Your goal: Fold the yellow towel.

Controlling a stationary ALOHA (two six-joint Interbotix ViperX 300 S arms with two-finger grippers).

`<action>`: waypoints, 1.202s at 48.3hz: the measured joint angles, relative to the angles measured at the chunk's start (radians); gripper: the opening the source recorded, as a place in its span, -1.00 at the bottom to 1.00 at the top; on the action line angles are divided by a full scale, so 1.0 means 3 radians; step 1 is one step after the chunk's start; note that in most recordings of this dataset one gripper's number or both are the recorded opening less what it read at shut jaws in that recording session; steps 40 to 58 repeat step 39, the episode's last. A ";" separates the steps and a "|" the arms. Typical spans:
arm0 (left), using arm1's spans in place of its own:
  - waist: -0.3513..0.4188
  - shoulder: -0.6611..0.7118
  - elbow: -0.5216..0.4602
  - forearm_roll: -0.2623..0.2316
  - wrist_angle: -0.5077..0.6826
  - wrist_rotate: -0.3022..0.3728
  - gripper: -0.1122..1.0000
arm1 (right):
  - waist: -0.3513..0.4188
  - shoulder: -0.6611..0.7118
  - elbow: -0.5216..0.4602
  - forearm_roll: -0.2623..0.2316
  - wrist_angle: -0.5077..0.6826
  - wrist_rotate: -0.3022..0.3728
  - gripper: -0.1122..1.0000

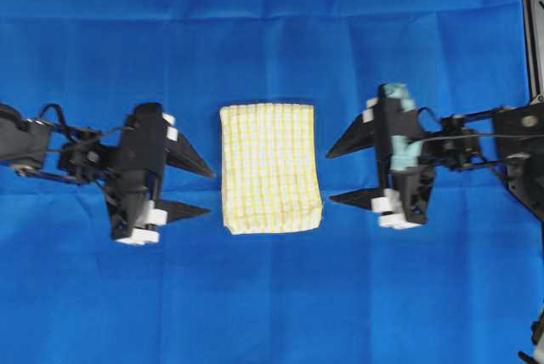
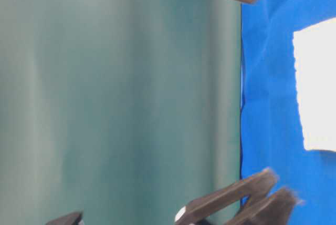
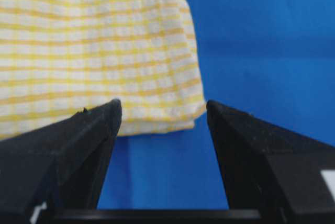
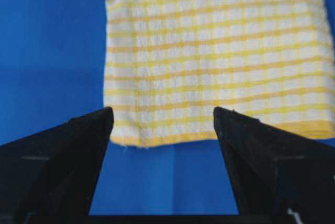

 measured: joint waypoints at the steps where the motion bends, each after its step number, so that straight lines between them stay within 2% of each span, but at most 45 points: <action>1: 0.0005 -0.0041 0.0015 0.0000 0.0000 0.0026 0.26 | 0.0005 -0.0056 0.0015 -0.0020 0.0031 0.0000 0.58; 15: 0.0015 -0.0711 0.0409 0.0000 -0.0072 0.0291 0.24 | -0.0061 -0.1012 0.0322 -0.0189 0.0430 0.0000 0.57; 27: 0.0066 -0.1427 0.0874 0.0000 -0.0245 0.0297 0.24 | -0.0082 -0.1856 0.0603 -0.0353 0.0787 0.0000 0.57; 34: 0.0087 -0.1831 0.1115 0.0005 -0.0261 0.0302 0.23 | -0.0107 -0.2224 0.0798 -0.0378 0.0844 -0.0005 0.57; 39: 0.0107 -0.2112 0.1299 0.0000 -0.0261 0.0302 0.23 | -0.0123 -0.2429 0.0946 -0.0378 0.0849 -0.0005 0.57; 58: 0.0107 -0.2112 0.1299 0.0000 -0.0261 0.0302 0.23 | -0.0123 -0.2429 0.0946 -0.0378 0.0849 -0.0005 0.57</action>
